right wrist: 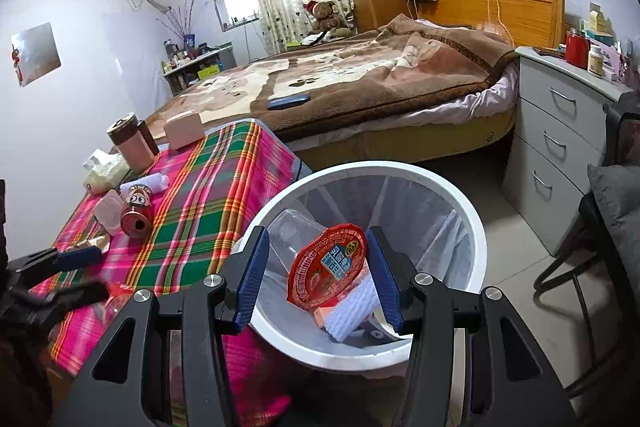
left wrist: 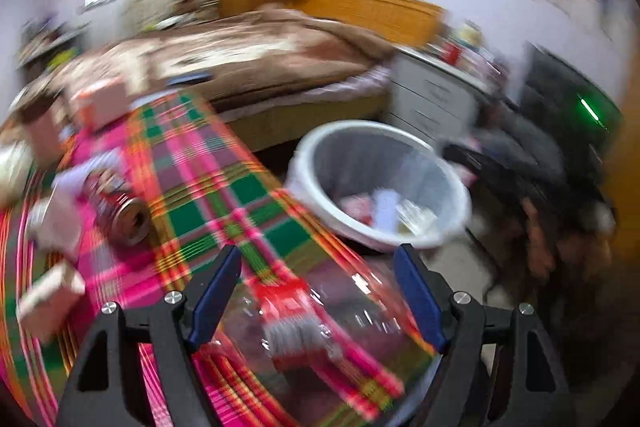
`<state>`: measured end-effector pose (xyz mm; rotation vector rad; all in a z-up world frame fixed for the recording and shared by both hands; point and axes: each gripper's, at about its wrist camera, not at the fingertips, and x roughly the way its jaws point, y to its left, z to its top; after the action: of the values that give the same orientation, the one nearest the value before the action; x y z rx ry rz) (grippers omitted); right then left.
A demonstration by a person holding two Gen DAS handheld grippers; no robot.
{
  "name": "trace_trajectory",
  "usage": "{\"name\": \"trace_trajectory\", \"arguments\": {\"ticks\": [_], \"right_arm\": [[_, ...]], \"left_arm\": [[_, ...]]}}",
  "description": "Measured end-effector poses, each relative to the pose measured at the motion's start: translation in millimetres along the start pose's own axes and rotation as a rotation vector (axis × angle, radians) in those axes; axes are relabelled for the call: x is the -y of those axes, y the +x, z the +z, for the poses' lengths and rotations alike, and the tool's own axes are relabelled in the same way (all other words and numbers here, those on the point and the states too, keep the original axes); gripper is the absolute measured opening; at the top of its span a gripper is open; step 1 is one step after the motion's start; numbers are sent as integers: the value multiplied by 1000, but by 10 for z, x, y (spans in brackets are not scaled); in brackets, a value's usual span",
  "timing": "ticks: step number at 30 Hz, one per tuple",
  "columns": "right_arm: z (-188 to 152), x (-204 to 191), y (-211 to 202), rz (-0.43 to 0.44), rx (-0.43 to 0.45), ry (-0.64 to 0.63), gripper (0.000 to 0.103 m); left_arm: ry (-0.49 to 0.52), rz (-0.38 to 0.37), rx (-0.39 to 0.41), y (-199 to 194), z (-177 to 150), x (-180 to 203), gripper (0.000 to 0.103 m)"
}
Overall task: Collect trash
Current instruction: 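Open the right tool to drop the jelly cup while the left tool drops the bottle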
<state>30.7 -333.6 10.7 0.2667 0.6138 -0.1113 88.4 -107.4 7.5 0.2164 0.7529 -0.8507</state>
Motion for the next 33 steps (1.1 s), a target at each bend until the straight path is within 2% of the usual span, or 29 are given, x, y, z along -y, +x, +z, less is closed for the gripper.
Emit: {"name": "trace_trajectory", "arguments": {"ticks": [2, 5, 9, 11, 15, 20, 21, 23, 24, 27, 33], "right_arm": [[-9, 0, 8, 6, -2, 4, 51], [-17, -25, 10, 8, -6, 1, 51], [-5, -45, 2, 7, -2, -1, 51], [-2, -37, -2, 5, -1, 2, 51], [1, -9, 11, 0, -5, 9, 51], [-8, 14, 39, 0, -11, 16, 51], [-7, 14, 44, 2, -12, 17, 51], [-8, 12, 50, 6, -14, 15, 51], [-7, 12, 51, 6, -15, 14, 51], [-2, 11, 41, 11, -12, 17, 51], [7, 2, 15, 15, -9, 11, 51]], "left_arm": [[134, -9, -43, 15, -40, 113, 82], [297, 34, -132, 167, -83, 225, 82], [423, 124, -184, 384, -74, 237, 83], [452, 102, -216, 500, -44, 204, 83], [392, 92, -269, 689, 23, 23, 83], [123, -21, -291, 785, 74, -304, 82], [118, -21, -290, 787, 57, -303, 82], [122, 18, -311, 827, 20, -283, 70], [104, 28, -314, 844, 8, -293, 68], [23, 23, -295, 800, 20, -359, 68], [16, 32, -242, 679, 75, -345, 68]]}}
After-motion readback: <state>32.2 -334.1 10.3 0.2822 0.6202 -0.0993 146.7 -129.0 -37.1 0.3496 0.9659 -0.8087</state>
